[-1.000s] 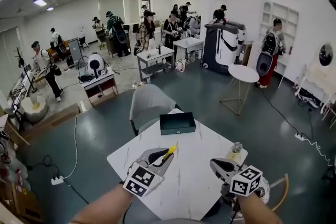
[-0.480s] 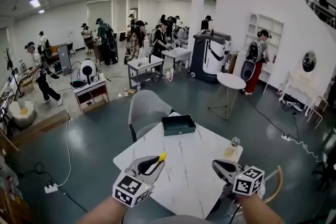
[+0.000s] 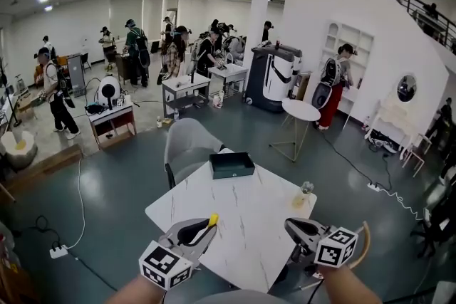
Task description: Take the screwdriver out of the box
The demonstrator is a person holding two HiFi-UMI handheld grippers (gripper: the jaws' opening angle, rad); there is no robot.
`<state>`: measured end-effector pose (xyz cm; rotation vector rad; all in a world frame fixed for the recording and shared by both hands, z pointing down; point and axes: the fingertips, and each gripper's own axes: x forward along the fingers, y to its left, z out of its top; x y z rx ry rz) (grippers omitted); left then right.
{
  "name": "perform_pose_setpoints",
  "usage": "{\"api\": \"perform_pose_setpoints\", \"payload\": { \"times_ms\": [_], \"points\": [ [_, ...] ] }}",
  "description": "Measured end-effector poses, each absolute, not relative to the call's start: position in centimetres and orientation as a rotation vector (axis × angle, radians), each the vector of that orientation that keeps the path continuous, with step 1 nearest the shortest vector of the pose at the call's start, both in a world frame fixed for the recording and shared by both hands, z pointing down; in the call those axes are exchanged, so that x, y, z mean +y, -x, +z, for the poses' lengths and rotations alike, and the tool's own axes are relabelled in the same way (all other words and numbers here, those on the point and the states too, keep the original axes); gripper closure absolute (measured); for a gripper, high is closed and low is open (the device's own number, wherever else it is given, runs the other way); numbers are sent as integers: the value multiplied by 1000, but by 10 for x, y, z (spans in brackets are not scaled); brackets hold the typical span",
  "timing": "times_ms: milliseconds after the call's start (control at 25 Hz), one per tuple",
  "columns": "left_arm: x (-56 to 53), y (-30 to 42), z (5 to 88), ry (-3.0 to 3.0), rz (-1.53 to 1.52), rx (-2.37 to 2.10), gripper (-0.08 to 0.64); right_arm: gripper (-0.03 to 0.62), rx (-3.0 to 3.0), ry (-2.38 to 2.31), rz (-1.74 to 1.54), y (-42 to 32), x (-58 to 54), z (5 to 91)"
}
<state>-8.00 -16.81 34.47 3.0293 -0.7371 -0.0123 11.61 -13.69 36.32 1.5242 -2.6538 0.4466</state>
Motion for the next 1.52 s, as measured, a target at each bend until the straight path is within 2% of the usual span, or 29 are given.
{"api": "perform_pose_setpoints", "payload": {
  "times_ms": [320, 800, 1520],
  "points": [
    [-147, 61, 337, -2965, -113, -801, 500, 594, -2714, -1441, 402, -145, -126, 352],
    [-135, 4, 312, -2868, -240, -882, 500, 594, -2767, -1398, 415, -227, -121, 351],
    [-138, 10, 310, -2862, -234, -900, 500, 594, -2766, -1375, 338, -213, -132, 346]
  ]
}}
